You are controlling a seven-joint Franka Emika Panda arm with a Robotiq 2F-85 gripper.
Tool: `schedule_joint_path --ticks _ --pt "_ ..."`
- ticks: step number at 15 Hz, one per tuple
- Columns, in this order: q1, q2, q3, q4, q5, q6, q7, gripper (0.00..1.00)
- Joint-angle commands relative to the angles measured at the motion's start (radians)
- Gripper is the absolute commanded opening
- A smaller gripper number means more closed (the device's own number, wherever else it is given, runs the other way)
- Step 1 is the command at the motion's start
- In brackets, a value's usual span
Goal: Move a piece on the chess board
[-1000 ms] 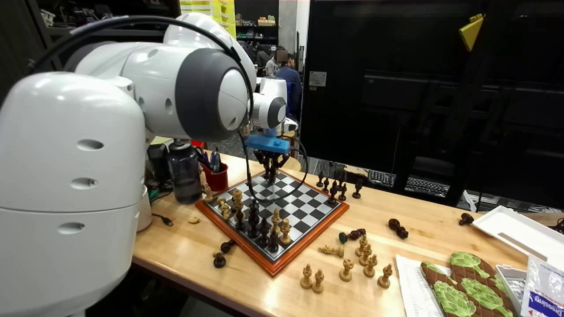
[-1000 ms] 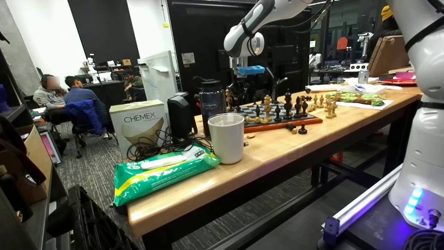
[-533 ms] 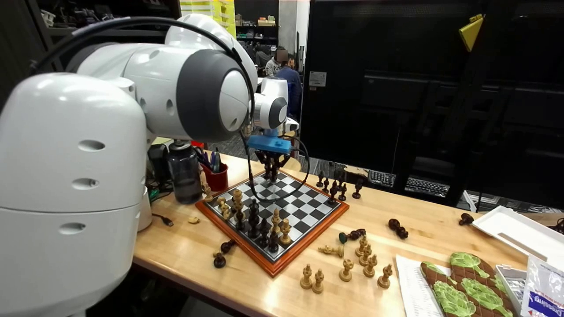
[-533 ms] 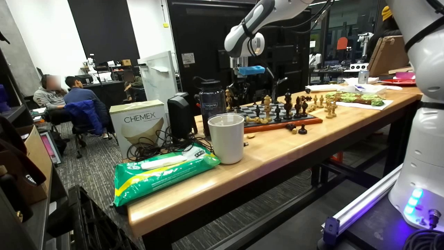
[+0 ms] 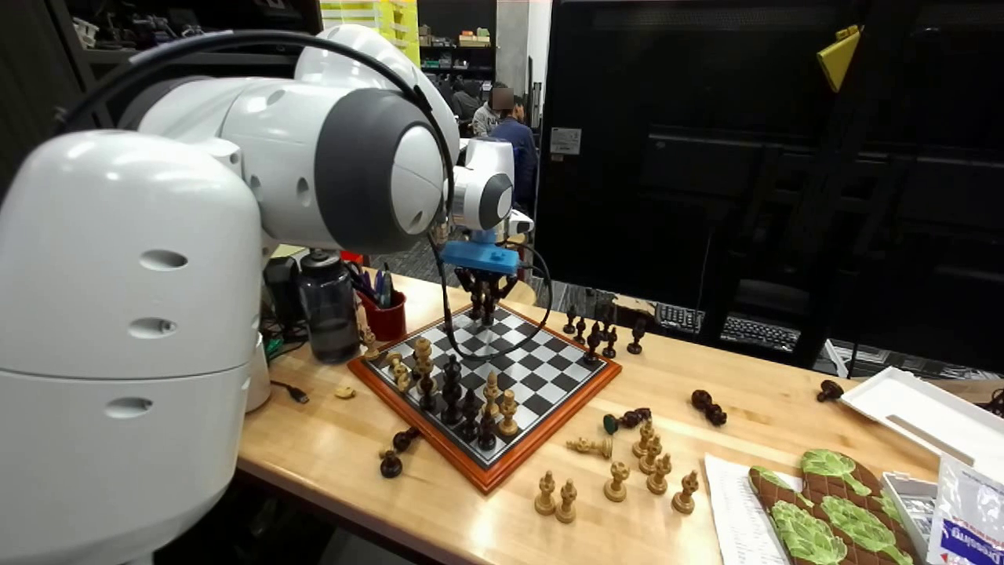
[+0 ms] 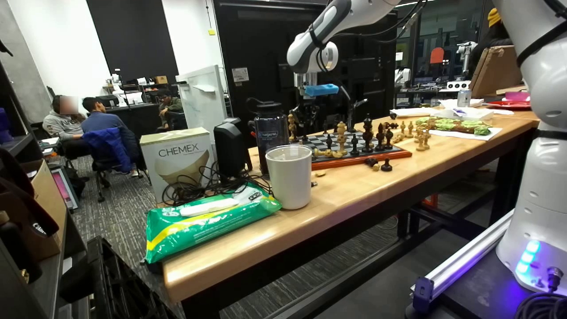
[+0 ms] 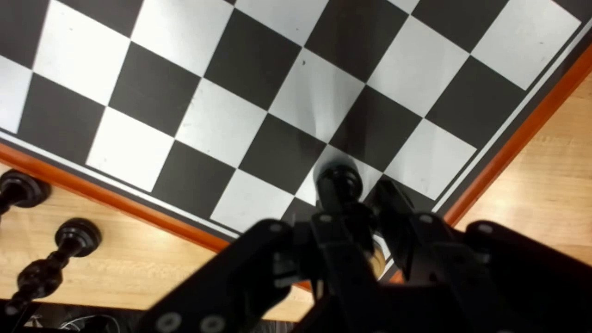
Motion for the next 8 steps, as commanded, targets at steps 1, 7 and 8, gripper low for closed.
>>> schedule_joint_path --ticks 1,7,8 --pt "-0.007 -0.004 0.008 0.005 0.004 -0.004 -0.015 0.58" --pt "0.0 -0.019 0.015 -0.006 0.003 -0.01 -0.012 0.98" --pt "0.003 -0.024 0.017 -0.006 0.001 -0.014 -0.011 1.0"
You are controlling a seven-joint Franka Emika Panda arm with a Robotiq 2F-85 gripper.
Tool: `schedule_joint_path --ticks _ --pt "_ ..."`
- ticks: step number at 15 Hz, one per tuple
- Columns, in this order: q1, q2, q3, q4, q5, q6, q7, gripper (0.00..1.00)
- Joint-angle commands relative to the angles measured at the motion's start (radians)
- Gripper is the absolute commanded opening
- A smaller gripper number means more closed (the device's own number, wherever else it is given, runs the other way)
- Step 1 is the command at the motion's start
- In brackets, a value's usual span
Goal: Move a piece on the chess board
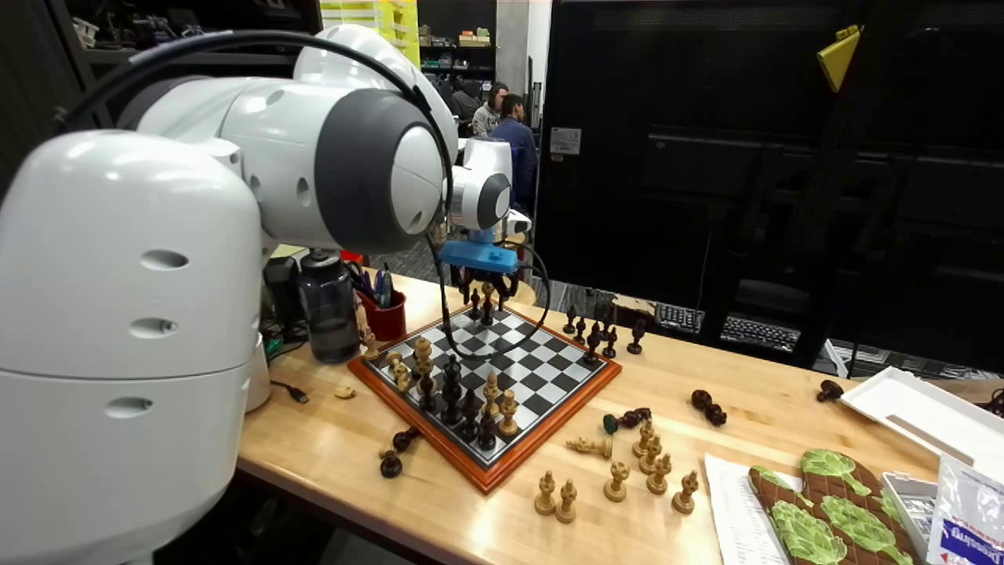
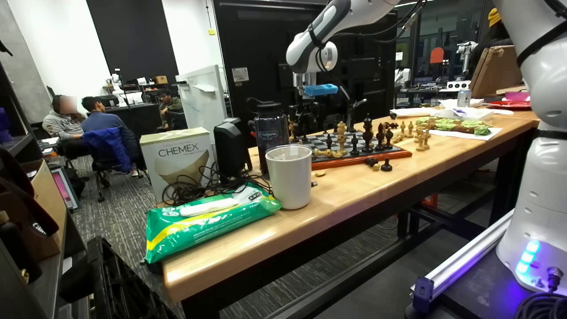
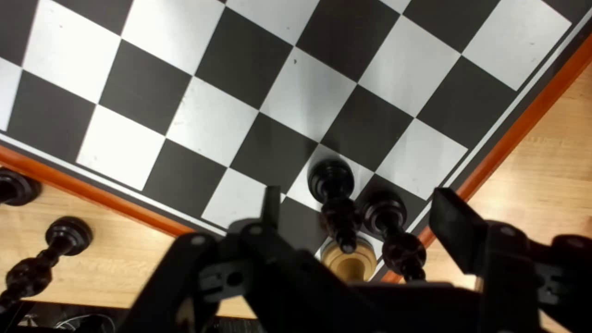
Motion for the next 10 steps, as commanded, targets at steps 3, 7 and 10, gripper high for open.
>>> schedule_joint_path --ticks 3,7,10 --pt "0.008 -0.034 0.016 -0.006 -0.001 -0.021 -0.007 1.0" --pt "0.018 -0.044 0.021 -0.006 -0.007 -0.025 -0.002 1.0" --pt "0.033 -0.068 0.018 -0.02 -0.025 -0.039 0.01 1.0"
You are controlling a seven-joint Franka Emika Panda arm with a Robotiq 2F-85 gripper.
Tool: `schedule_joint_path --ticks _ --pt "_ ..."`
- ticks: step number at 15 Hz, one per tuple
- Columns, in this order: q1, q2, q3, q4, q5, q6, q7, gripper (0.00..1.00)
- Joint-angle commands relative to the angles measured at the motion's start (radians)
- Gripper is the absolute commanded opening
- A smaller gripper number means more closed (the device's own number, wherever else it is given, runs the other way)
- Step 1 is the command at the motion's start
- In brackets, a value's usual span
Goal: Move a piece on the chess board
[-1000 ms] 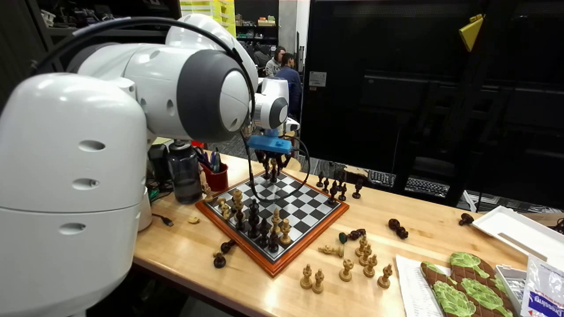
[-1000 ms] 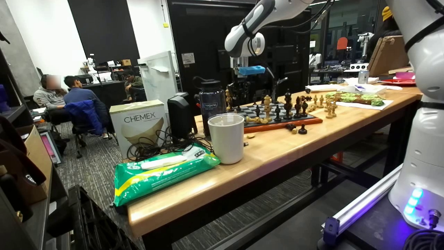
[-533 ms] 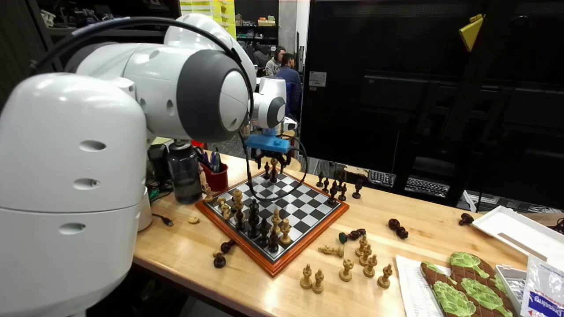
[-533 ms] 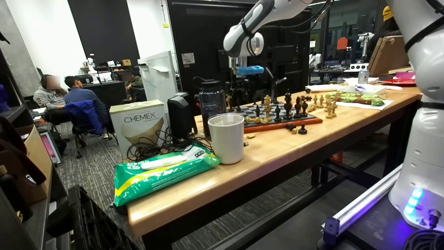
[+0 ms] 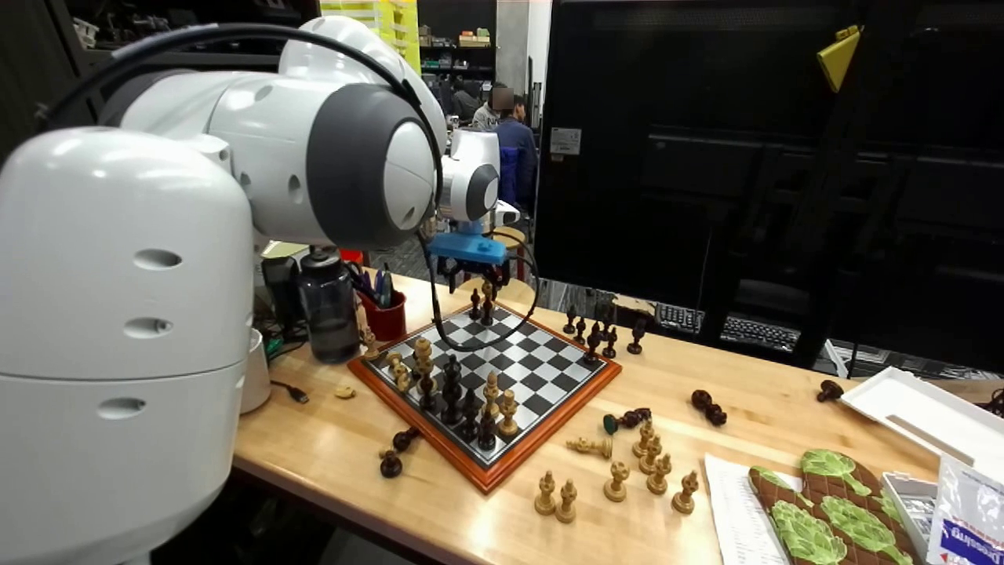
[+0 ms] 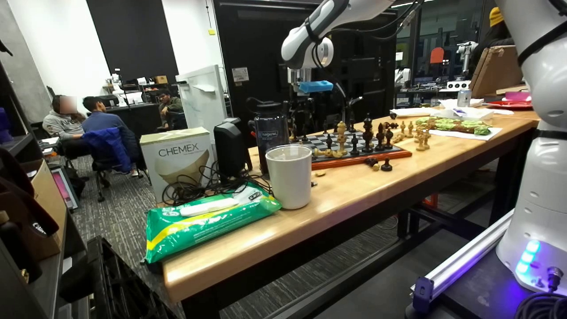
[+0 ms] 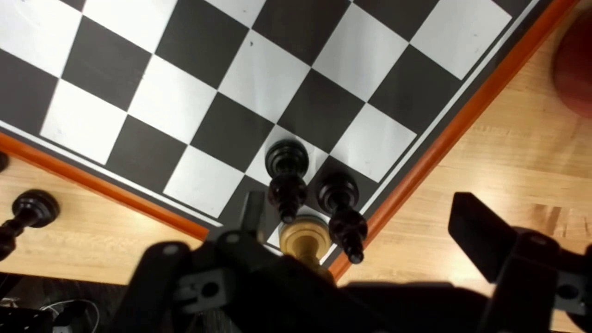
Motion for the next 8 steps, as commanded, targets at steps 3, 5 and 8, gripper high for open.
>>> schedule_joint_path --ticks 3,5,8 --pt "0.03 -0.09 -0.005 -0.049 -0.051 -0.055 0.026 1.0" --pt "0.038 -0.117 -0.003 -0.056 -0.059 -0.08 0.035 1.0" --pt "0.047 -0.171 -0.001 -0.078 -0.053 -0.131 0.074 1.0"
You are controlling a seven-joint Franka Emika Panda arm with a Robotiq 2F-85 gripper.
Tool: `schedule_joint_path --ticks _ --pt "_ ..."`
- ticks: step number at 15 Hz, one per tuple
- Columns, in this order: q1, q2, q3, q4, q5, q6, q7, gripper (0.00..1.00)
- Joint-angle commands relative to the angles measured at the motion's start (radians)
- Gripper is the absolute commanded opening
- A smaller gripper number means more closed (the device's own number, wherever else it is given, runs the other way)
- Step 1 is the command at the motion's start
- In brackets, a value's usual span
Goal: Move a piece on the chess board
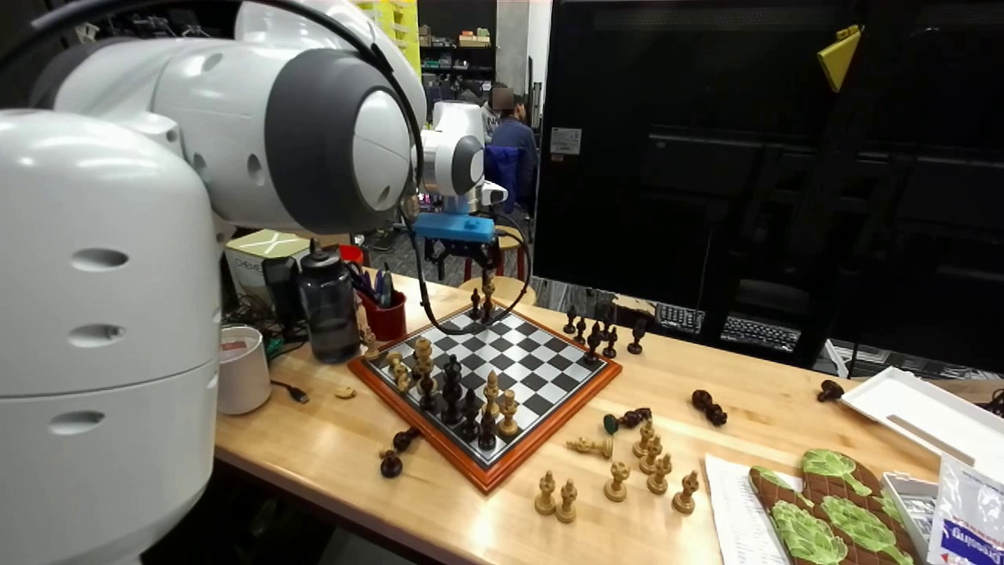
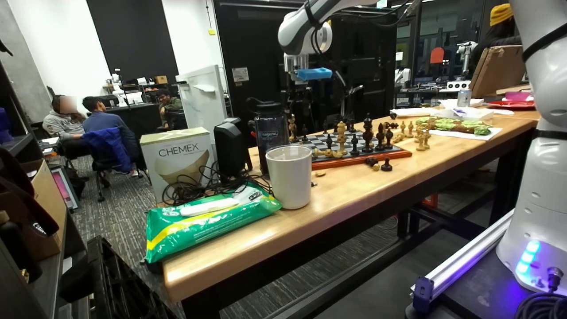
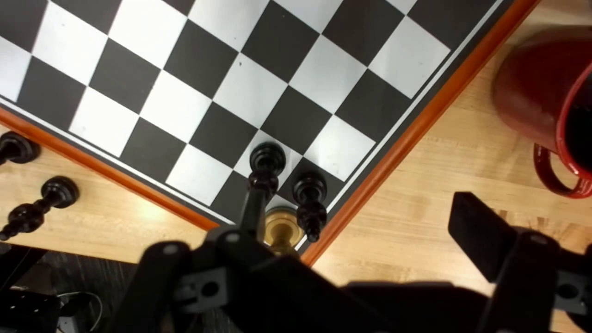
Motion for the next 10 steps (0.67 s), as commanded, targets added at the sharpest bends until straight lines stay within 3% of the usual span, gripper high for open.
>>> schedule_joint_path --ticks 1,10 --pt "0.013 -0.106 0.002 -0.07 -0.006 -0.059 0.053 1.0" --pt "0.004 -0.343 0.005 -0.216 0.003 -0.189 0.132 1.0"
